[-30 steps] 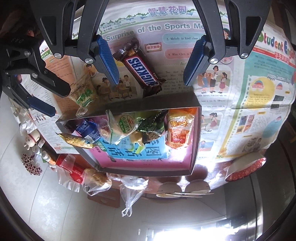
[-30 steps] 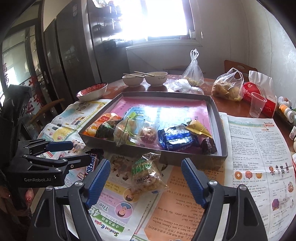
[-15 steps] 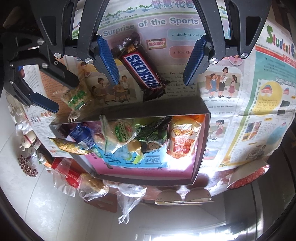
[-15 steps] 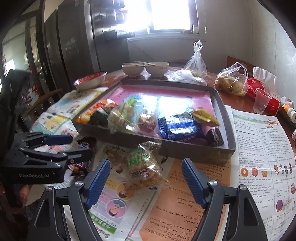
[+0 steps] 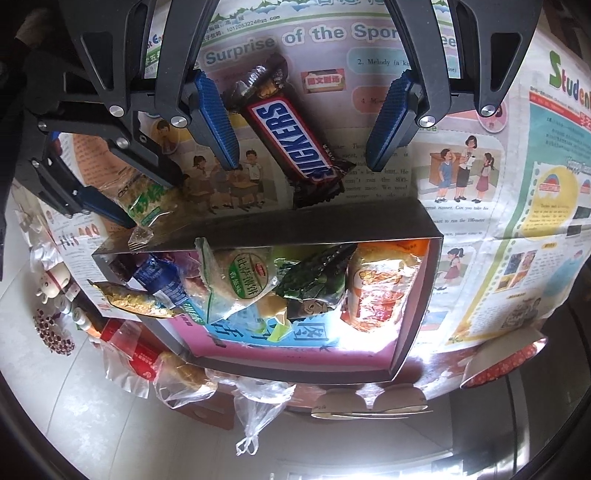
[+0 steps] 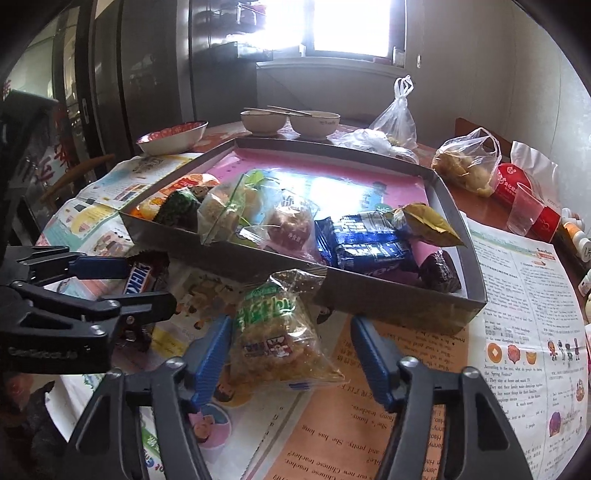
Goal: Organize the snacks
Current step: 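Grasp the Snickers bar with the left tool while the right tool grasps the clear green-label bag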
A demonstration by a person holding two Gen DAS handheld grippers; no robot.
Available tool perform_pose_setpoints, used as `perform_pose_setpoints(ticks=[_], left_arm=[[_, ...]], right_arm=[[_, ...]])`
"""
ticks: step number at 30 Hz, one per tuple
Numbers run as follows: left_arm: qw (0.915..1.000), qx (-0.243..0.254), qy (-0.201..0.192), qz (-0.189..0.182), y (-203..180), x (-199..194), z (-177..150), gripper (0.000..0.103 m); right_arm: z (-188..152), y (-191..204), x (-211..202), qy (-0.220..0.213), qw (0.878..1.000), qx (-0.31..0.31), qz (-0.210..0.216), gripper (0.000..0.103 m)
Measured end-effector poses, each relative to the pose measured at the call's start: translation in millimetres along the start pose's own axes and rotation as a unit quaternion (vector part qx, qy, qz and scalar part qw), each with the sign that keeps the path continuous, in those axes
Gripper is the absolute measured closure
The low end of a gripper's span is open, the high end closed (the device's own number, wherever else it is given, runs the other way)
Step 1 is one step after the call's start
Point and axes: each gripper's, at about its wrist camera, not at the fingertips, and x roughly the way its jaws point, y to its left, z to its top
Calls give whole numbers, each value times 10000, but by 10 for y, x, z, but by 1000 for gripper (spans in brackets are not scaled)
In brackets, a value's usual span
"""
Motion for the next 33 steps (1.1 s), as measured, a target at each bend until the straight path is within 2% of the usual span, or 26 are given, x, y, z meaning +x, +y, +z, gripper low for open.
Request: perform_pose_setpoints(ticks=[4,8,15,18,20,21,22,28,29,30,31,33], left_arm=[[10000,17,-22,-23,0,1,-4,33],[9998,171,-36,14,-19,-10,-12,52],[9995,241,-17,-220,-13,-50,-26,71],[9993,270,-65,-244,-2,-120,-28,74],[9992,254,-126,-268,21,-182,-20,75],[9992,252,-161,-281,34,-216,-14,75],[9991,242,-194,-295,44,-248,-10,75],[9989,172,-343,-278,121,-369,16,76],[9989,166,-347,-277,130,-376,17,77],[9988,165,-354,-281,135,-381,19,81],[9988,167,-369,-282,138,-391,24,87],[9985,165,-393,-335,145,-410,28,91]], right_arm=[[3,-21,4,-14,10000,59,54,49],[-2,-57,-13,-29,9998,157,123,51],[-5,-108,-120,-99,9993,281,240,53],[1,-139,-202,-134,9984,384,384,55],[19,-147,-274,-202,9979,423,450,58],[32,-155,-314,-264,9976,437,470,79],[47,-163,-350,-312,9971,463,512,84],[38,-196,-317,-221,9977,471,434,86],[40,-200,-328,-243,9977,472,428,84],[42,-193,-335,-256,9981,411,387,74],[40,-193,-333,-264,9985,357,310,53],[26,-190,-323,-305,9990,288,164,34]])
